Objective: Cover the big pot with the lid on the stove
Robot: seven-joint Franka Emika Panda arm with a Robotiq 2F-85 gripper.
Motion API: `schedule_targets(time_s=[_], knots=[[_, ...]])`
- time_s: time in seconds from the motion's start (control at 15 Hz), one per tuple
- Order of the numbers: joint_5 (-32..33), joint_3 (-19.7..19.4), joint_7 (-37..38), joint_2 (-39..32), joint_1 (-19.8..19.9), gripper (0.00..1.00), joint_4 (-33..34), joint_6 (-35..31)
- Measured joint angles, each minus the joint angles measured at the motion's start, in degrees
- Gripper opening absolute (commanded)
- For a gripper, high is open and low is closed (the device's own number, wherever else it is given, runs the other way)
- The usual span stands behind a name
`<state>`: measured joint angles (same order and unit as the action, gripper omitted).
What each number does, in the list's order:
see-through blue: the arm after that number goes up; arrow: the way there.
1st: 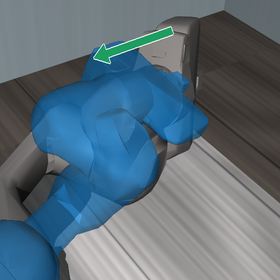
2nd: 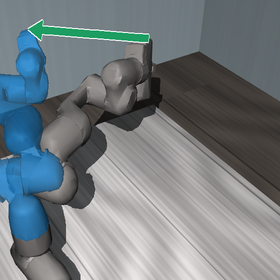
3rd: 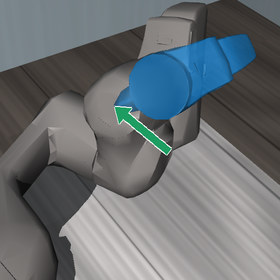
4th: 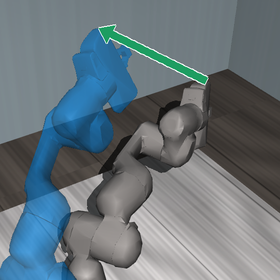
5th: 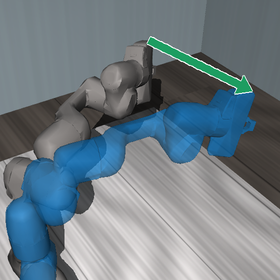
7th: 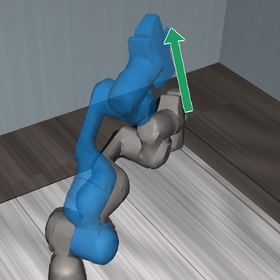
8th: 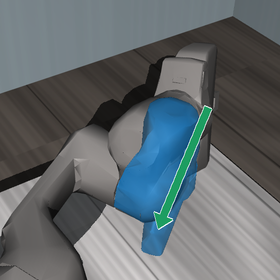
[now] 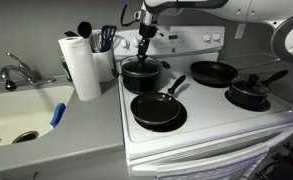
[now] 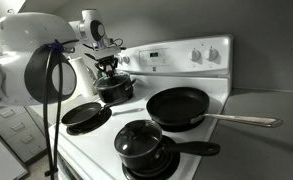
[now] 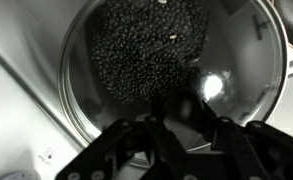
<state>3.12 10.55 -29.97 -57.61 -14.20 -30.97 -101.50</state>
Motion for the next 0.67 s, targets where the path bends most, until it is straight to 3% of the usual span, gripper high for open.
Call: schedule_targets(time_s=[0.67], knots=[[0.38,-0.20,-0.98,-0.41,0.45,0.14,0.66,4.86]])
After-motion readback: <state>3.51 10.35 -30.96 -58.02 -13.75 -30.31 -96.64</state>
